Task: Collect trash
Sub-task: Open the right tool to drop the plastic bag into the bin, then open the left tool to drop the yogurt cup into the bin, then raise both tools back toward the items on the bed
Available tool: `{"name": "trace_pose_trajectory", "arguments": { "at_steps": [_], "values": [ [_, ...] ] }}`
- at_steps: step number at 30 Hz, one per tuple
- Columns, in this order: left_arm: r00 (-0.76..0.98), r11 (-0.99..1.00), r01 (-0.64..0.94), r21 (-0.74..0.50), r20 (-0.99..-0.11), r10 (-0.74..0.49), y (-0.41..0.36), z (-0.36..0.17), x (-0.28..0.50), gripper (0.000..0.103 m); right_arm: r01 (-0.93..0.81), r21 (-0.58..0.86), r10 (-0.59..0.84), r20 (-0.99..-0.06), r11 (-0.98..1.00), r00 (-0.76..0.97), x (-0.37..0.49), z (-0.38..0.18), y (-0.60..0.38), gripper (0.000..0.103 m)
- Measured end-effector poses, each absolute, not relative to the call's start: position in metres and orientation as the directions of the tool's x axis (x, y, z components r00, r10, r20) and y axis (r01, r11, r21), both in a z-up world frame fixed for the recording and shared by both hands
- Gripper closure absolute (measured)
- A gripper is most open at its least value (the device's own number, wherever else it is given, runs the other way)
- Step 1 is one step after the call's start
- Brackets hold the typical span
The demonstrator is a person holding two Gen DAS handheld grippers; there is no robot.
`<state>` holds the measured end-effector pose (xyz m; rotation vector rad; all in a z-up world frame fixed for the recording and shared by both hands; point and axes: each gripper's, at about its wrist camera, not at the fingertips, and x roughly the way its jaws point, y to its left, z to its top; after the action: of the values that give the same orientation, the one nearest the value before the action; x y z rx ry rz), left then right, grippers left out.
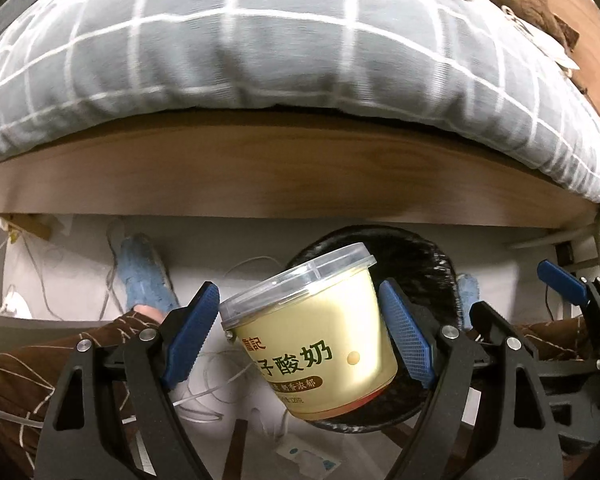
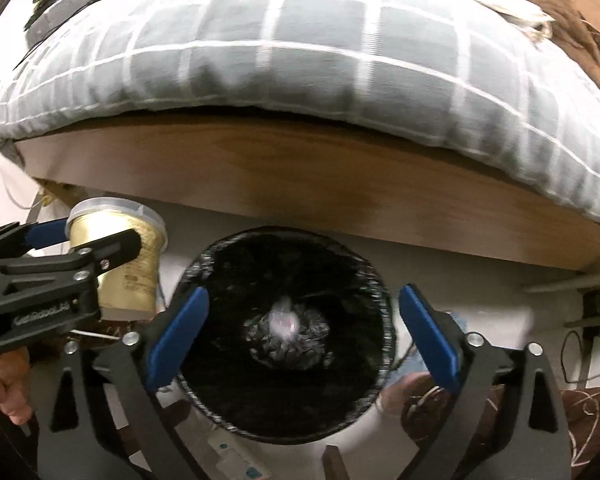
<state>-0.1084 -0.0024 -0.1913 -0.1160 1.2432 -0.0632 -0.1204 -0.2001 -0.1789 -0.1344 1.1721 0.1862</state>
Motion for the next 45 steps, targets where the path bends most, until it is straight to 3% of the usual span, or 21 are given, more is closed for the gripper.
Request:
{"name": "trace_pose_trajectory", "arguments": {
  "at_steps": [12,29,36,45],
  "values": [
    [0.315,0.989,0.085,-0.12,-0.939,-0.141,-0.058,-0.184,-0.112,0.023,-0.044,-0.045,-0.023,-0.912,0.998,0.41,-0.129,-0.166,-0.283,0.008],
    [0.303,0.989,0.115,-0.091,-0.945,-0.122,-0.088,-0.203,-0.116,0.021,-0.018,-0.012,-0.003,-0.909,1.0,0.418,-0.129,-0.171,-0.294,0.008],
    [0.325,0.992,0.097,-0.079,-0.94,-0.106,-0.083,-0.206,-0.117,0.006,-0.023,-0.015,-0.004,-0.907,1.0,0.421,-0.128,-0.169,-0.289,0.008],
    [0.385,0.995,0.076,-0.07,-0.918,-0.094,-0.071,-0.182,-0.117,0.006,-0.039,-0.008,0.01,-0.89,0.999,0.456,-0.128,-0.151,-0.278,0.008]
  ]
}}
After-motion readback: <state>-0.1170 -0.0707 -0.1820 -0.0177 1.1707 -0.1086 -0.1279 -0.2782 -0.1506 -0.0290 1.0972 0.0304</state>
